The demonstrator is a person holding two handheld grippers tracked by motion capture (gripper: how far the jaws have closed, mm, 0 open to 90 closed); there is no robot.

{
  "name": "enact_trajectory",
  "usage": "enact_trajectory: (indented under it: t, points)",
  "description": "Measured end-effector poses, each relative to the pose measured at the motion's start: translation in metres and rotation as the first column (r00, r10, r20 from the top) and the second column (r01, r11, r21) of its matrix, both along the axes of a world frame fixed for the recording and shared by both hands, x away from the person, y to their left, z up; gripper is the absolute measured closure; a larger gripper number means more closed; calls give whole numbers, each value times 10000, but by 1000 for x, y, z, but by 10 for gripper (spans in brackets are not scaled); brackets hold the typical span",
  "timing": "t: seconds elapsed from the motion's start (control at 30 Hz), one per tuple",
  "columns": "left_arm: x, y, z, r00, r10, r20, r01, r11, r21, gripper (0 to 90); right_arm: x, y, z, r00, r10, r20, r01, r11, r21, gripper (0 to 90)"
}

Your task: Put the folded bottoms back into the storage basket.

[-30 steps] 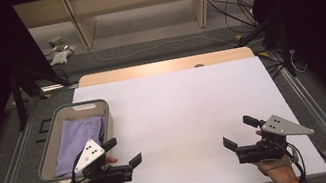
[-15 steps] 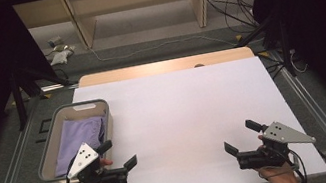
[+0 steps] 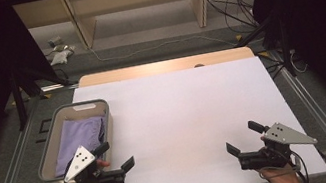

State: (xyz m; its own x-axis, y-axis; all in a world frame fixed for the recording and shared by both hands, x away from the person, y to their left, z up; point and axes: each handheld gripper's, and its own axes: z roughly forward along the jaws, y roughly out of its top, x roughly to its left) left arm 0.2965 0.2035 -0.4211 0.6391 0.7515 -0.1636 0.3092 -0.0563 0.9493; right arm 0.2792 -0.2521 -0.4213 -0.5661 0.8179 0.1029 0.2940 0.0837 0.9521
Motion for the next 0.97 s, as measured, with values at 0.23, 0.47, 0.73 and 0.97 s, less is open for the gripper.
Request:
enact_trajectory:
  t: [0.23,0.47,0.73,0.97]
  points:
    - [0,-1,0,10000,-75,-2,75,9999,72,0,1,0,1,10000,-32,7,32,10000,21,3]
    - [1,-2,0,10000,-55,-21,55,10000,-16,0,3,-2,3,9999,-149,19,149,9998,103,3]
    - [2,-2,0,10000,-38,-15,38,10000,-16,0,3,-2,4,9999,-141,55,140,9998,173,3]
    - [2,-2,0,10000,-47,-73,47,10000,-44,0,4,-4,5,9997,-219,68,218,9995,210,3]
